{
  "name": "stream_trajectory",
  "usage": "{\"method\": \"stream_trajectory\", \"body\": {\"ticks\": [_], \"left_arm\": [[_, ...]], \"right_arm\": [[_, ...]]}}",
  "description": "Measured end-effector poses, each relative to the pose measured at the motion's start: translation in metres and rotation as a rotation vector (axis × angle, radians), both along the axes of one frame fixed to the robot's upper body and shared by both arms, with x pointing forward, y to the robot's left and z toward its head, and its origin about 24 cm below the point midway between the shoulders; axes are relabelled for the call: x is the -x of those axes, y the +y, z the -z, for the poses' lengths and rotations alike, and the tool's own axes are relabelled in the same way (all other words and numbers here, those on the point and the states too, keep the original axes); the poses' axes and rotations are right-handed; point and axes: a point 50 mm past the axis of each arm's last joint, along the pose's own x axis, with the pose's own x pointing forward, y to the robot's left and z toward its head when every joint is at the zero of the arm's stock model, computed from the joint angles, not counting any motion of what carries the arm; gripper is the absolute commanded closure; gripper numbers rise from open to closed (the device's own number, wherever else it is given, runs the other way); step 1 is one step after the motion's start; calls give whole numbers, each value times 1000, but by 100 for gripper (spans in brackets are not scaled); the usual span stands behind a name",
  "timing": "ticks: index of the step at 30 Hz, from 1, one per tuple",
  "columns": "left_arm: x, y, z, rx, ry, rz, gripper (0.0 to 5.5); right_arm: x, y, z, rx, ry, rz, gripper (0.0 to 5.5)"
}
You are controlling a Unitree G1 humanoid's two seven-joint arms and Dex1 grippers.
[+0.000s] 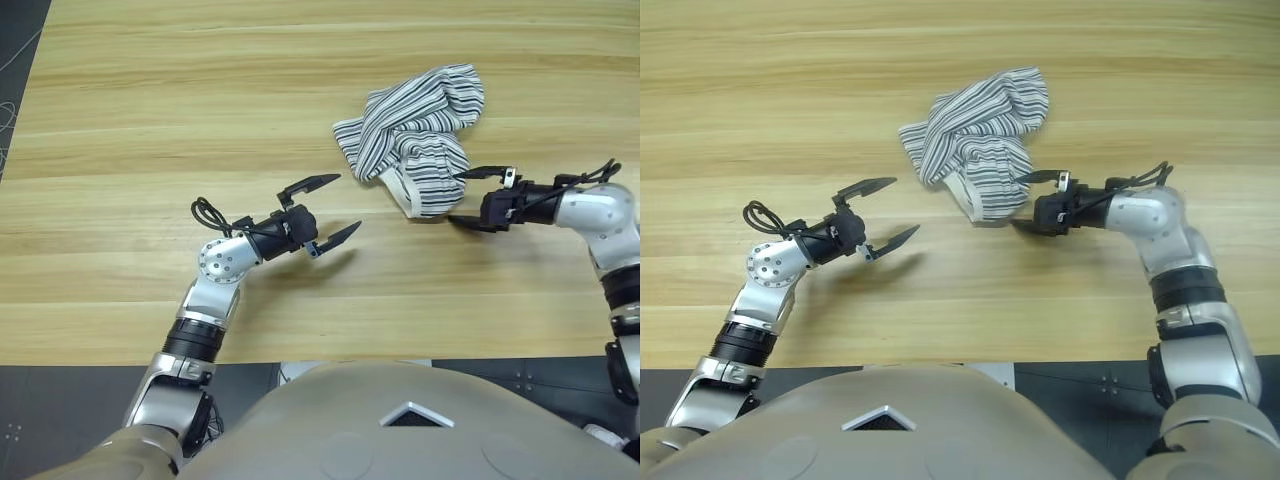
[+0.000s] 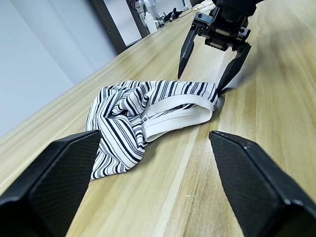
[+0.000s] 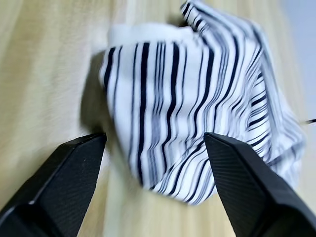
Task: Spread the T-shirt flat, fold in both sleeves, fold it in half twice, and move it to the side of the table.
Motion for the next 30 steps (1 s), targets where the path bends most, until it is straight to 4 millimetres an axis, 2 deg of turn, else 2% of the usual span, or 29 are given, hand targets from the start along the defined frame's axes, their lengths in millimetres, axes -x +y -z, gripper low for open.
{"method": "stream_trajectory", "body": {"ticks": [6,13,24,30], "left_arm": [[3,3,1,-8,14,-6,142],[5,4,2,-11,23,-10,142],[5,4,3,-12,23,-11,142],[5,4,3,-17,23,-10,142]], "right_arm": [[2,10,6,-32,-100,-47,184],[2,11,10,-21,-102,-73,314],[-2,-3,13,48,-65,-47,526],[-3,-6,10,72,-60,-53,534]]}}
